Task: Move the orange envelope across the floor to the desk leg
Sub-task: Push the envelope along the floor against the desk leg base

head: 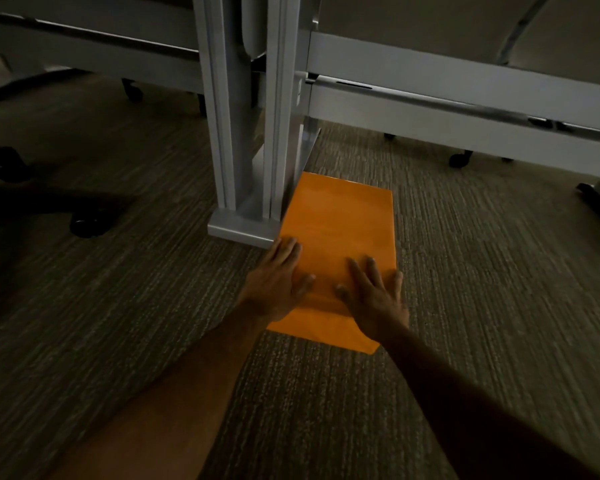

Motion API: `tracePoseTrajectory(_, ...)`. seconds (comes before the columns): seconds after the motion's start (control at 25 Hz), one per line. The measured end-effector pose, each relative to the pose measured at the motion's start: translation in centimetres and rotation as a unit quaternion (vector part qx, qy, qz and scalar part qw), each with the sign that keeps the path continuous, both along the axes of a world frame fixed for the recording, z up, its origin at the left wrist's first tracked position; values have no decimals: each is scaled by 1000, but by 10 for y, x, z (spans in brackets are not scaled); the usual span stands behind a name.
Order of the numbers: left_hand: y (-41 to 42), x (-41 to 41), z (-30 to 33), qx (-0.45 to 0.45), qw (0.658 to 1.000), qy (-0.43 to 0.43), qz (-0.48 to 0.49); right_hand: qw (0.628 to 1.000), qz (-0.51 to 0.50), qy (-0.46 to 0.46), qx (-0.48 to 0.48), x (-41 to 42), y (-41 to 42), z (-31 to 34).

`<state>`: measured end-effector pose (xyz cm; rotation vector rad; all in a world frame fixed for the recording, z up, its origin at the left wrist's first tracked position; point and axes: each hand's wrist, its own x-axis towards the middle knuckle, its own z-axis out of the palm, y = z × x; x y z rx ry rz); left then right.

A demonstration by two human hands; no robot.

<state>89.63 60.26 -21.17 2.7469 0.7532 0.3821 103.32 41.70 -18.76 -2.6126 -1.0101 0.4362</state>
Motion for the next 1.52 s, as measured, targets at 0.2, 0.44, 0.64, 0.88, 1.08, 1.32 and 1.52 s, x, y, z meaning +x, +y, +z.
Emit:
tracePoseTrajectory(0.2,-12,-1,-6,-197,960,-150,134,908,-238,195,284,-5,-21,-8)
tracePoseTrajectory(0.44,-21,-2,1,-321,903,-229,172,877,-259,258,312,-10,-22,-8)
tracePoseTrajectory(0.64,2,-19,11,-377,903,-139,152,897,-177,322,245,-12,-18,5)
tracePoseTrajectory(0.88,21,-20,13,-393,902,-101,149,899,-157,320,254,-5,-2,-2)
tracePoseTrajectory(1.08,24,-5,20,-384,904,-121,144,917,-144,280,245,13,7,-3)
tracePoseTrajectory(1.32,13,-12,8,-30,996,-71,45,974,-85,92,190,4,0,-16)
tracePoseTrajectory(1.52,35,-19,-1,27,997,46,-64,986,86,-95,107,12,-5,-19)
